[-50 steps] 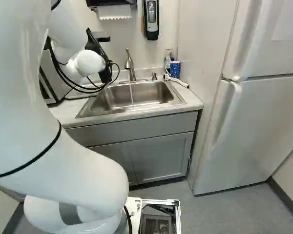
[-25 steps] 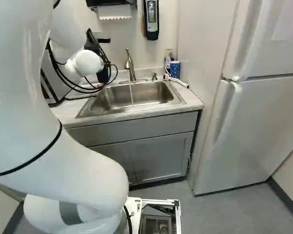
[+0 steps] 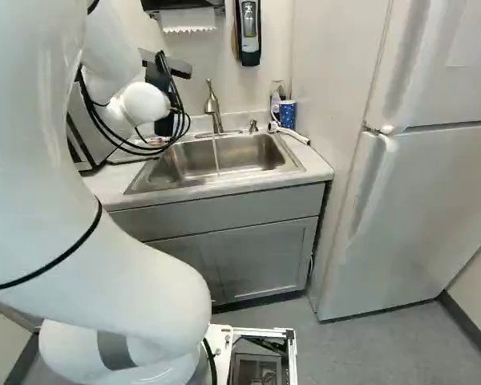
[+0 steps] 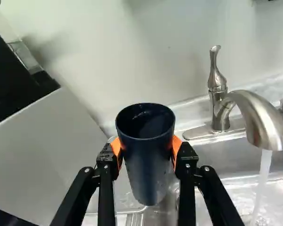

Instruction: Rinse the cup and place it in the tray

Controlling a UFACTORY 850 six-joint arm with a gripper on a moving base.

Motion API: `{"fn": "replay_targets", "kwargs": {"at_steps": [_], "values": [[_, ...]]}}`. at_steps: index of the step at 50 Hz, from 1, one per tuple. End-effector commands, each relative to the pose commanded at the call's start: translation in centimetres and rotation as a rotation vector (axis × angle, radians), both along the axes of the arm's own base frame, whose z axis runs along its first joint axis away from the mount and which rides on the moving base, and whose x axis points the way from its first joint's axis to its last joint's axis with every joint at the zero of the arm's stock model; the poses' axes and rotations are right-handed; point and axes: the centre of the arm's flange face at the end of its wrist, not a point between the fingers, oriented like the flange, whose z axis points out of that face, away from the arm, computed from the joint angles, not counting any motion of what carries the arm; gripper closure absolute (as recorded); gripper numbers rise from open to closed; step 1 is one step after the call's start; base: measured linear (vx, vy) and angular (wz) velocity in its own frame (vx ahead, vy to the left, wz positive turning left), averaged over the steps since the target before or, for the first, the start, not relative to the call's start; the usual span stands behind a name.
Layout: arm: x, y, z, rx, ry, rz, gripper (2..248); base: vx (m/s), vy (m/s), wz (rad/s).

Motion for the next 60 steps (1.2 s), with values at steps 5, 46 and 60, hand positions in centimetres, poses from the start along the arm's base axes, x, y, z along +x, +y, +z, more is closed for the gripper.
{"fn": "replay_targets", "kwargs": {"at_steps": [5, 46, 60], "values": [[0.01, -0.03, 0.01, 0.054, 0.021, -0.014, 129, 0.000, 0.000, 0.000], [0.13, -0.30, 0.06, 0.501, 0.188, -0.134, 129, 0.000, 0.000, 0.000], [0.15, -0.35, 0.07, 0.645, 0.242, -0.167, 129, 0.000, 0.000, 0.000]]}}
